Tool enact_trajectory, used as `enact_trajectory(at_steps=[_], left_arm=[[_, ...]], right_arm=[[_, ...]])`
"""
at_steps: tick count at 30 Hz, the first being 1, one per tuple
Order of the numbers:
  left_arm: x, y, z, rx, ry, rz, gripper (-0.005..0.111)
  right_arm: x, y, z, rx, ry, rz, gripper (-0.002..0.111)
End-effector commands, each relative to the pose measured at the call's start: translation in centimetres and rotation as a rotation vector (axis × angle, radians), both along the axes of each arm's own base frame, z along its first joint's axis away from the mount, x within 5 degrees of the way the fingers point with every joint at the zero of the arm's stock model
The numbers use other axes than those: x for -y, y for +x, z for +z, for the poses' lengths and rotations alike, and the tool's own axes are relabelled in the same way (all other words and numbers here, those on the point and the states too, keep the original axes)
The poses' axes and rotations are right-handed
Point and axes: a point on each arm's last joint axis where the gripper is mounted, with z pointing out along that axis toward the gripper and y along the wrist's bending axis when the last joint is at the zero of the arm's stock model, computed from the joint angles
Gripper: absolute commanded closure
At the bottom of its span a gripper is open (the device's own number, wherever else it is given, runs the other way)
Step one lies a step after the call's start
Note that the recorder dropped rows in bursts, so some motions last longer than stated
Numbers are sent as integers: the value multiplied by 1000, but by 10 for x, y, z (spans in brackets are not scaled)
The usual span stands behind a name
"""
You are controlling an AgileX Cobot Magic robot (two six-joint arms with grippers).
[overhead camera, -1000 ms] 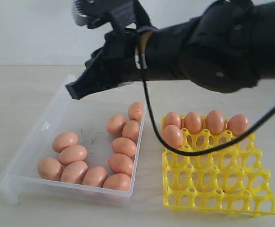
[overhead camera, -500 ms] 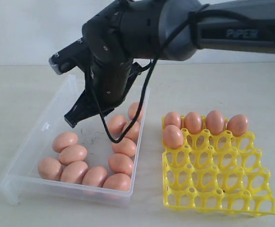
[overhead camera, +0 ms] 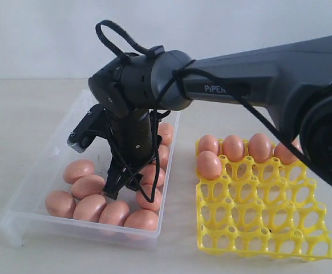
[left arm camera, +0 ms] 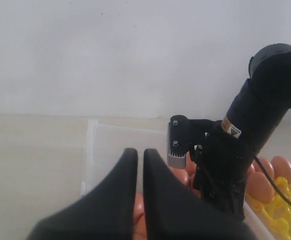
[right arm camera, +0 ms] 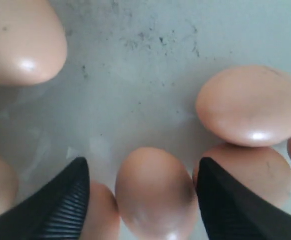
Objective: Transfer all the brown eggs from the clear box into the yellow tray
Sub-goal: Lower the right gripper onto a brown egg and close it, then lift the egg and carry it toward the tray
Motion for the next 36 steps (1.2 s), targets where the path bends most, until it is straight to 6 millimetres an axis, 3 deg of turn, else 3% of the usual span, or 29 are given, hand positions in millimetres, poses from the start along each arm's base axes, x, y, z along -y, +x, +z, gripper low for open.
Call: enact_trajectory(at_steps=[1,7,12,15,16,20,29,36], left_arm=[[0,0,-1,-4,-10,-8,103],[0,0,-1,-4,-10,-8,103],[1,0,0,2,-12,-9,103],[1,0,0,2,-12,-9,103],[1,0,0,2,-12,-9,103],[1,0,0,2,-12,-9,103],[0,0,0,-1,-11,-9,103],[0,0,0,-1,-11,-9,103]], right_arm=[[2,4,1,17,-1,2,60],[2,6,-6,21,-22,36,60],[3,6,-26,-11,-74,35,63],[5,9,-25,18,-97,27,108],[5,11,-23,40,-96,7,109],[4,20,-4,178,-14,-97,109],[-10,23,51,309,326,-163,109],[-7,14,73,374,525,-175,109]])
